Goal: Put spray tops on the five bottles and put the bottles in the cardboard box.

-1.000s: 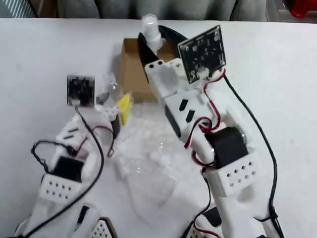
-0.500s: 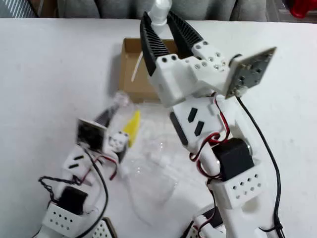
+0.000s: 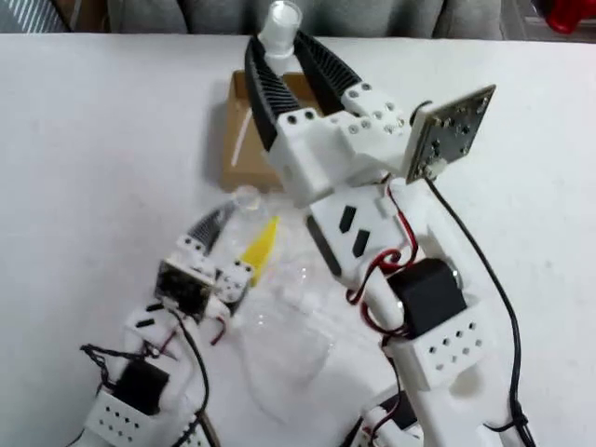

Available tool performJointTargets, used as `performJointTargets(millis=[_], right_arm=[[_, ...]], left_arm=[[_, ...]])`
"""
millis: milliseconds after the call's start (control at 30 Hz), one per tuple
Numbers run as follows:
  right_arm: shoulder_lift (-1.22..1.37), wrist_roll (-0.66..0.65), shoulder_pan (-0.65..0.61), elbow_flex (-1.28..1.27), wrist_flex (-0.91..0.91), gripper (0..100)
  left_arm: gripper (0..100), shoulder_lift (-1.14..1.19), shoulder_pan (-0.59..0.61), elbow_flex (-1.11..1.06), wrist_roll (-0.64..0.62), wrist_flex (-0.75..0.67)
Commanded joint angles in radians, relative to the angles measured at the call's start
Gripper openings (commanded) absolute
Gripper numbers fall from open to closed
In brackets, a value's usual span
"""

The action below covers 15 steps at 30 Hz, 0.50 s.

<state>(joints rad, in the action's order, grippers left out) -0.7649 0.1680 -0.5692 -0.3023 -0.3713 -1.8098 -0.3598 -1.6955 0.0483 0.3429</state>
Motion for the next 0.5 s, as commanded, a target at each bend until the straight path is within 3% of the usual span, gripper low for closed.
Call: performJointTargets(millis=[0,167,467], right_arm=[[0.002,0.008,-0.027,-0.003,0.016,1.5],[-0.005,-0.094,-0.062,-0.028,0.016,1.5],[-0.033,-0.103,-0.064,-0.04,0.016,1.5]], left_arm=[[2,-0.016,0.051,0.003,0.005,-0.06],[2,-0.016,0.051,0.003,0.003,-0.06],[2,-0.015,0.047,0.003,0.008,0.012]])
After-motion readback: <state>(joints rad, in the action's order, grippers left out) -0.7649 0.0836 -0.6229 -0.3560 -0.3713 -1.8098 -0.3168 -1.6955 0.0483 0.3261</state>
